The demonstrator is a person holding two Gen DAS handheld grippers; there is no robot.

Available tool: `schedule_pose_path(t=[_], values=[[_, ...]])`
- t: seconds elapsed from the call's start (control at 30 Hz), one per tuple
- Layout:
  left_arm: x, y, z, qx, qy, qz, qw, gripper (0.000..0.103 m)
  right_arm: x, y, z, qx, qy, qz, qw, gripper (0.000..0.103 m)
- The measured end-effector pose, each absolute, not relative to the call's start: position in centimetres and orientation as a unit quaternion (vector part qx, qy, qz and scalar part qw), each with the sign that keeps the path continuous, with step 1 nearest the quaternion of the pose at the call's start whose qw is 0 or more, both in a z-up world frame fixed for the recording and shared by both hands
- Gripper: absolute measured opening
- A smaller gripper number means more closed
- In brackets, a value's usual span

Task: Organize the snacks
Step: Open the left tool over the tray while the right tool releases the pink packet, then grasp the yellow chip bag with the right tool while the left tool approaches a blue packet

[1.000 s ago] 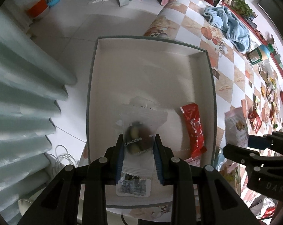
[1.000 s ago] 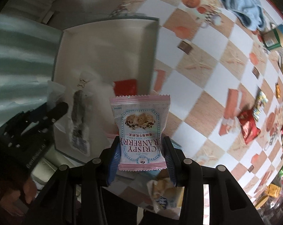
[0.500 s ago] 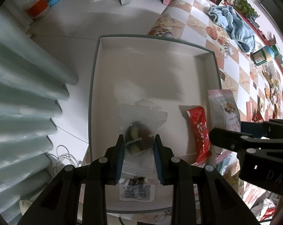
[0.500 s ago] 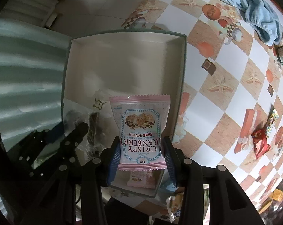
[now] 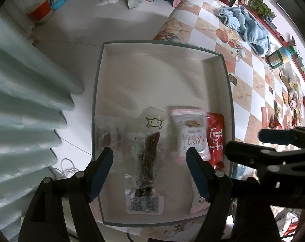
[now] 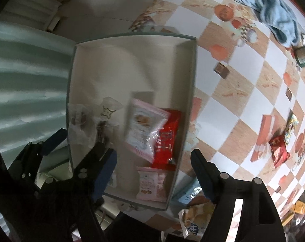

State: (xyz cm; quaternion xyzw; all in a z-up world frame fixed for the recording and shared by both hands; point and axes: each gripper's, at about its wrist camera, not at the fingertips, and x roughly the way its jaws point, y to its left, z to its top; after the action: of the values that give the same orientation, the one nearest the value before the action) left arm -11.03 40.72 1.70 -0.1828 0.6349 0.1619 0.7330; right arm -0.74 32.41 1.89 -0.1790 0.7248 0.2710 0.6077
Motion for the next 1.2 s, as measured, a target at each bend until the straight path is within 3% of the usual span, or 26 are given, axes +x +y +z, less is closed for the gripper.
schedule_pose_path(t=[0.1, 0.33, 0.73, 1.1, 1.2], values=[[-11.0, 40.3, 1.9, -0.177, 0.635, 0.156, 0.736, 0.078, -0.2, 30.3, 2.2, -0.172, 0.728, 0.255, 0.613, 0.102], [-10.9, 38.0, 1.6, -0.155, 0.649, 0.132, 0.733, 0.079, 0.5, 22.2, 0.6, -0.14, 0.766, 0.171, 0.603, 0.102], [-9.8, 33.0, 1.5, -0.105, 0.666, 0.073, 0.735, 0.079, -3.3, 7.0, -2.9, 0.041, 0.839, -0.004, 0.543, 0.102], [-9.0, 29.1, 1.2, -0.049, 0.685, 0.029, 0.726, 0.079, -7.2, 7.2, -7.0, 0.233, 0.868, -0.018, 0.439, 0.102], [-8.8, 28.3, 1.3, -0.036, 0.687, 0.022, 0.725, 0.079, -7.3, 7.2, -8.5, 0.237, 0.867, -0.035, 0.438, 0.102]])
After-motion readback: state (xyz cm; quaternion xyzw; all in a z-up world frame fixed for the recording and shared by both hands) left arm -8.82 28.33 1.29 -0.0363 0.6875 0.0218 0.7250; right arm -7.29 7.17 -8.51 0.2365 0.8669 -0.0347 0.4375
